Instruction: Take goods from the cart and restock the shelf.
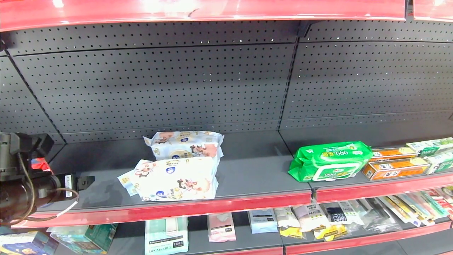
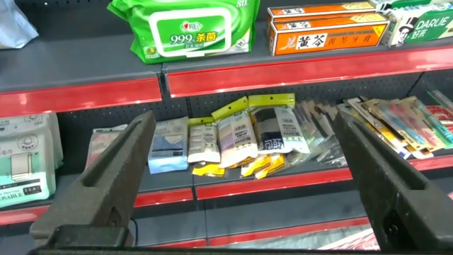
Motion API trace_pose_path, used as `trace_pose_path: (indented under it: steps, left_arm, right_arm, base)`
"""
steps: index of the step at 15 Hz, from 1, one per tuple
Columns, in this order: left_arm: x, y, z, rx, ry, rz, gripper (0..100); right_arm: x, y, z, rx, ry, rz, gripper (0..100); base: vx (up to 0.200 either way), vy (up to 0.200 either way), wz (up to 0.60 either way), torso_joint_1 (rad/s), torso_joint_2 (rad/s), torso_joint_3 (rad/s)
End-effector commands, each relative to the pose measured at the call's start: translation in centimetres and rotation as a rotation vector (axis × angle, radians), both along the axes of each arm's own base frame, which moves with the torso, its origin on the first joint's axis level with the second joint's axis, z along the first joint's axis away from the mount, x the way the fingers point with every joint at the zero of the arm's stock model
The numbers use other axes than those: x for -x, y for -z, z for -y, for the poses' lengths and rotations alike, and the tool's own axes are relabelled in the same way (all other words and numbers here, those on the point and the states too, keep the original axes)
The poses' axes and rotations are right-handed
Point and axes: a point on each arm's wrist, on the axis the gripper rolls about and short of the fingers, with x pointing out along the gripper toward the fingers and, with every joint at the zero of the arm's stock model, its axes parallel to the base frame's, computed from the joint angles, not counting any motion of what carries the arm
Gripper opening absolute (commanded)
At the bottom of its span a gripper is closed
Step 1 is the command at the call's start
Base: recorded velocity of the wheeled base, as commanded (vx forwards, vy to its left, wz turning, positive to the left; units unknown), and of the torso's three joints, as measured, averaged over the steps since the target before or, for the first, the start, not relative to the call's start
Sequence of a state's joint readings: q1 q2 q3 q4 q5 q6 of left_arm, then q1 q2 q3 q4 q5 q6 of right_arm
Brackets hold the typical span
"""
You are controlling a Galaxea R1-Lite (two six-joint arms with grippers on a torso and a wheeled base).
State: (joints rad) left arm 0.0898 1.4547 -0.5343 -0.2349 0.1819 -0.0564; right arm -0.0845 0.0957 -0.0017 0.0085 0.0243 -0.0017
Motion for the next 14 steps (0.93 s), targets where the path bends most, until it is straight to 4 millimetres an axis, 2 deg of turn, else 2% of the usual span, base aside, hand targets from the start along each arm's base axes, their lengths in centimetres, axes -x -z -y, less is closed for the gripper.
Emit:
trace_pose_path:
  steps: [1,6,14]
  left_arm:
    - [-1.5,1.1,0.0,0.007,0.005,-0.050,100]
    - [-3.8,1.5,0.5,0.017,0.045,-0.036,100]
    - [-5.0,2.5,2.3,0.025,0.124,-0.073,100]
  right_arm:
    - [0.0,0.0,0.0,0.000,0.000,-0.003,100]
    - [0.0,0.0,0.0,0.000,0.000,-0.002,100]
    - [0.0,0.0,0.0,-0.001,0.000,-0.005,100]
  base:
    - [0.000,0.000,0.00,0.000,0.00,0.000]
    - [0.000,0.000,0.00,0.000,0.00,0.000]
    - [0.000,0.000,0.00,0.000,0.00,0.000]
